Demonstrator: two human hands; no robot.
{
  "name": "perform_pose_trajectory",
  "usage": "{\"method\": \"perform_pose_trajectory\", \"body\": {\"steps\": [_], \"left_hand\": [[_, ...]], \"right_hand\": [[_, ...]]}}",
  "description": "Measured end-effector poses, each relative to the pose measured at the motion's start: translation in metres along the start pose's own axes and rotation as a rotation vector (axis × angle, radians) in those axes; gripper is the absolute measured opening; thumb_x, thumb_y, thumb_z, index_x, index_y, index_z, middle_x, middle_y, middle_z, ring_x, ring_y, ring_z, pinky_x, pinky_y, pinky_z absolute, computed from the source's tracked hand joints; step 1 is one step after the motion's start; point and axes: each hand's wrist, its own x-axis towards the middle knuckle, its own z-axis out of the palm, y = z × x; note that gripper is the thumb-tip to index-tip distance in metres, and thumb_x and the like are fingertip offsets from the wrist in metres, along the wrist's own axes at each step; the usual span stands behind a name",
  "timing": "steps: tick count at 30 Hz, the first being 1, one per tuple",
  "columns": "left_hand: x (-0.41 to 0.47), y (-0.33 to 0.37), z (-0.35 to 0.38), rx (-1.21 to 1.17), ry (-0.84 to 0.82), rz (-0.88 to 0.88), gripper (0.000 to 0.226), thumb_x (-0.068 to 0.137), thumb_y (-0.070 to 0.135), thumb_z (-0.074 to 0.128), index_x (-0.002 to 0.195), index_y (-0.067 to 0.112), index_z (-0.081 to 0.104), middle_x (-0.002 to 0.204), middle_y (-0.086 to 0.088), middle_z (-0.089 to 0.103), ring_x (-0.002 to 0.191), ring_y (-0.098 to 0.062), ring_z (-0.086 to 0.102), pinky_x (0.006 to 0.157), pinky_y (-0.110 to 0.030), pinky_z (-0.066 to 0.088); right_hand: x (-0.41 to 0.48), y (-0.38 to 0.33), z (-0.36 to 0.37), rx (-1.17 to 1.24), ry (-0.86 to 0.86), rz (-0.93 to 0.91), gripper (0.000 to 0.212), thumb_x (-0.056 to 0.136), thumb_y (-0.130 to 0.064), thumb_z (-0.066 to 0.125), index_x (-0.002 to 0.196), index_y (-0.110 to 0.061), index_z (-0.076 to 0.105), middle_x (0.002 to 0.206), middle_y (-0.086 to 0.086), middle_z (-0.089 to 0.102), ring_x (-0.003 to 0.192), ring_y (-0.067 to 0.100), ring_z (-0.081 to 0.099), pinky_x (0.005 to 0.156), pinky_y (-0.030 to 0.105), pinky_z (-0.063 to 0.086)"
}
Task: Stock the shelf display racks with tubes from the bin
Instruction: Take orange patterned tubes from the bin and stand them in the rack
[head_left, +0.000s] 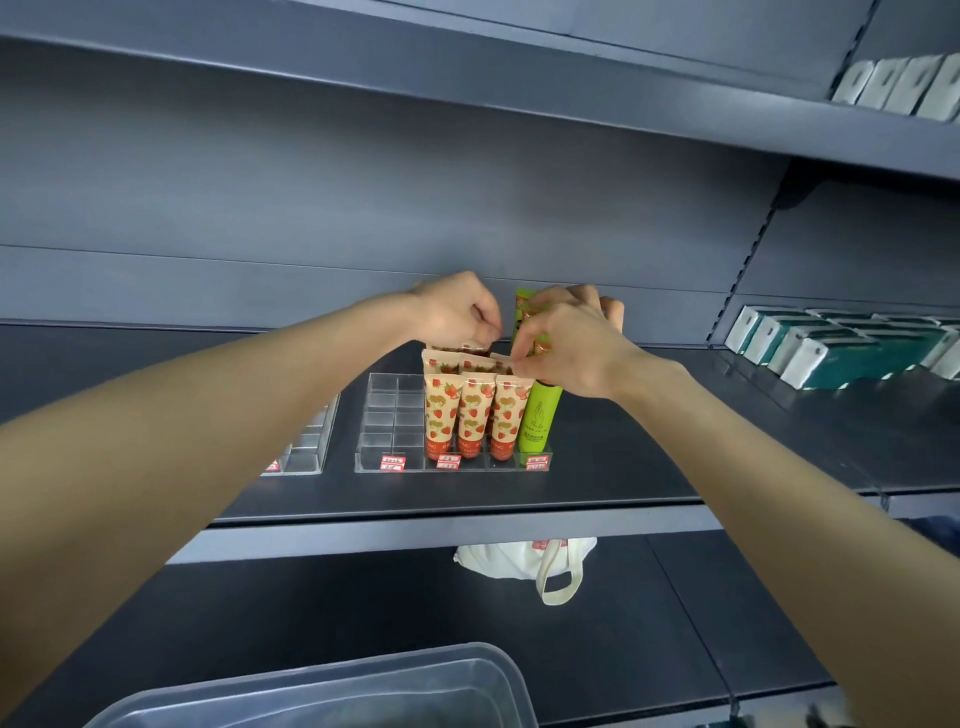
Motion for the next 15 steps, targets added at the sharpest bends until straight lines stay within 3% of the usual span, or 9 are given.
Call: {"method": "perform_pose_trajectory", "body": {"steps": [3, 10, 13, 15], "left_hand": [[-0.020, 0.005, -0.014, -0.038, 0.044, -0.001, 0.016, 0.089, 0.015, 0.060, 0.102, 0.011, 0.069, 0.101, -0.005, 0.068, 0.095, -0.017, 0.061, 0.090, -0.028, 0.046], [-0.114, 0.008, -0.027, -0.023, 0.128, -0.023, 0.015, 0.087, 0.022, 0.063, 0.100, 0.017, 0.069, 0.094, -0.003, 0.069, 0.091, -0.017, 0.064, 0.090, -0.029, 0.048], [-0.165, -0.001, -0.006, 0.036, 0.096, -0.069, 0.017, 0.086, 0.024, 0.063, 0.101, 0.019, 0.068, 0.088, 0.001, 0.067, 0.083, -0.015, 0.062, 0.081, -0.023, 0.046], [-0.193, -0.010, 0.012, 0.057, 0.049, -0.110, 0.017, 0.086, 0.025, 0.063, 0.101, 0.019, 0.067, 0.088, 0.002, 0.066, 0.086, -0.015, 0.062, 0.081, -0.024, 0.046]], "right_hand": [[-0.005, -0.007, -0.010, 0.031, 0.019, -0.006, 0.009, 0.086, -0.030, 0.064, 0.092, -0.028, 0.071, 0.129, 0.003, 0.052, 0.127, 0.027, 0.029, 0.096, 0.037, 0.018], [-0.040, -0.049, -0.015, 0.197, 0.036, -0.073, 0.014, 0.087, -0.020, 0.064, 0.099, -0.020, 0.070, 0.110, -0.001, 0.067, 0.112, 0.023, 0.052, 0.101, 0.037, 0.032], [-0.064, -0.073, 0.004, 0.298, -0.038, -0.110, 0.014, 0.085, -0.013, 0.064, 0.097, -0.015, 0.072, 0.095, -0.004, 0.065, 0.090, 0.018, 0.059, 0.087, 0.032, 0.046], [-0.081, -0.087, 0.025, 0.348, -0.083, -0.123, 0.013, 0.083, -0.011, 0.065, 0.093, -0.013, 0.072, 0.093, -0.001, 0.069, 0.092, 0.020, 0.062, 0.087, 0.033, 0.049]]}}
